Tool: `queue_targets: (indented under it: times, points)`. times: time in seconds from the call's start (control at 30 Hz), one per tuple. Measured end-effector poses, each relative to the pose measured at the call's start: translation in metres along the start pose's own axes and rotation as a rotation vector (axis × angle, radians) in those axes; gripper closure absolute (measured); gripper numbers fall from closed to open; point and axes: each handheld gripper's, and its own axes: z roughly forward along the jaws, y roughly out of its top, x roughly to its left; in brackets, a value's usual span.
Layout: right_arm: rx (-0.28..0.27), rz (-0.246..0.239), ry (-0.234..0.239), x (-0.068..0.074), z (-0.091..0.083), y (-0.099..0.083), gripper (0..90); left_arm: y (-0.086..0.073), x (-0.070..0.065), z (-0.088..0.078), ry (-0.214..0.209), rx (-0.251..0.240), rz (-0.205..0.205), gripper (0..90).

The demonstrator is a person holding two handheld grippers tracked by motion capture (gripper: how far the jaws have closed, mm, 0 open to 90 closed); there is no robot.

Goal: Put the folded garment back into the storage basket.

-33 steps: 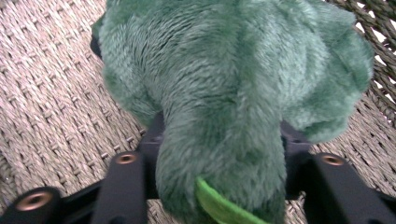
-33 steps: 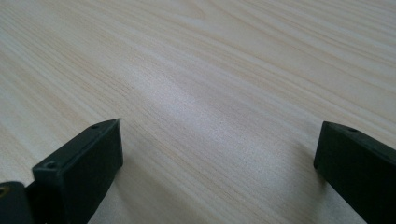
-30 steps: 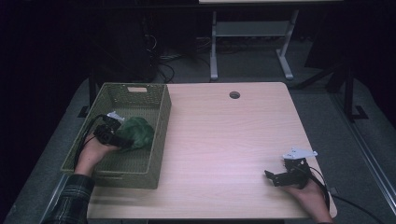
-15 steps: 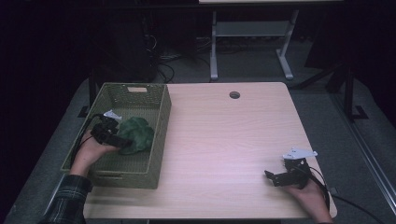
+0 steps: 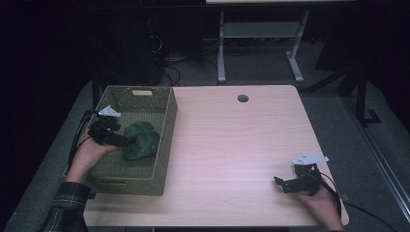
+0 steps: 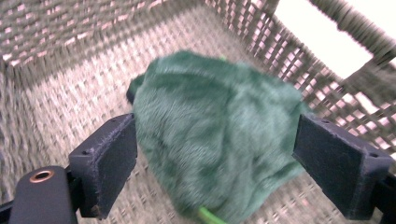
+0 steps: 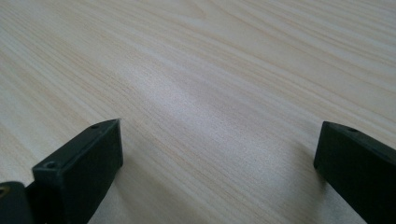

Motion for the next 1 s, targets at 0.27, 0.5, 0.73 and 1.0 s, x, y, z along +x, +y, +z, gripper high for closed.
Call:
queue_targets:
  times: [0.27, 0.5, 0.73, 1.0]
  points:
    - [-0.001, 0.001, 0.0, 0.0, 0.0, 0.0, 0.9, 0.019, -0.022, -0.012, -0.037, -0.091, 0.02, 13.1]
    - [-0.001, 0.0, 0.0, 0.0, 0.0, 0.0, 0.9, 0.037, -0.05, -0.017, -0.07, -0.142, 0.052, 13.1]
    - [-0.001, 0.0, 0.0, 0.0, 0.0, 0.0, 0.9, 0.055, -0.079, -0.013, -0.11, -0.167, 0.095, 13.2]
    - [-0.002, 0.001, 0.0, 0.0, 0.0, 0.0, 0.9, 0.068, -0.111, -0.004, -0.158, -0.191, 0.115, 13.2]
